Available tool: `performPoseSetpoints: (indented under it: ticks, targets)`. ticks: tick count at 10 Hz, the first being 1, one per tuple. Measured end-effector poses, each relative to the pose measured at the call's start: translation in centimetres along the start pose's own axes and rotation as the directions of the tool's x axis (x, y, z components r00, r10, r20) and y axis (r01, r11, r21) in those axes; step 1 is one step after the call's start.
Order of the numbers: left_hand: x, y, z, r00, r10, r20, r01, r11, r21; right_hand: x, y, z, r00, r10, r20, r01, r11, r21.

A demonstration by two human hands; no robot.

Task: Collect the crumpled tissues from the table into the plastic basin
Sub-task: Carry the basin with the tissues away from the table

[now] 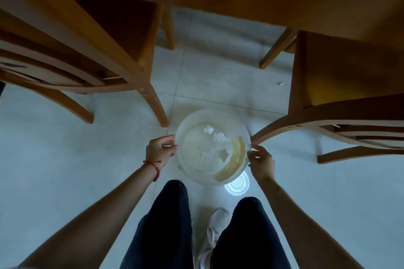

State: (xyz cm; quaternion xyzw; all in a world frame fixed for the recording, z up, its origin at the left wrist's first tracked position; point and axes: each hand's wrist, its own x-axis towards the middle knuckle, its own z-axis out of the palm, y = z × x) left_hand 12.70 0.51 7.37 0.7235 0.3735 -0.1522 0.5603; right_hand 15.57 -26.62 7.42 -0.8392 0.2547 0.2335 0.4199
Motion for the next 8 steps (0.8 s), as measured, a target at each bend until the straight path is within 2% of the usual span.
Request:
performPoseSetpoints:
  ticks: [3, 5, 7, 8]
  targets:
    - [4.8, -3.7, 3.0, 0.999, -0.005, 0.045, 0.003, 0.998, 0.058, 5.3, 5.1, 3.0, 0.999, 0.038, 0.021, -0.039, 0.998, 0.044]
    - [6.4, -5.1, 3.7, 0.999, 0.006, 0.054, -0.011, 0.995, 0.102, 6.8, 6.2, 3.9, 0.997, 0.048, 0.068, -0.054, 0.994, 0.096]
    - [5.6, -5.7, 2.8, 0.993, -0.049, 0.109, 0.034, 0.99, 0.138, 6.1, 5.8, 4.1, 0.99, 0.063, 0.128, -0.072, 0.995, 0.074]
    - [3.7, -4.6, 2.1, 0.995, -0.032, 0.096, 0.012, 0.98, 0.2, 4.3, 5.4, 3.4, 0.992, 0.071, 0.104, -0.076, 0.996, 0.051]
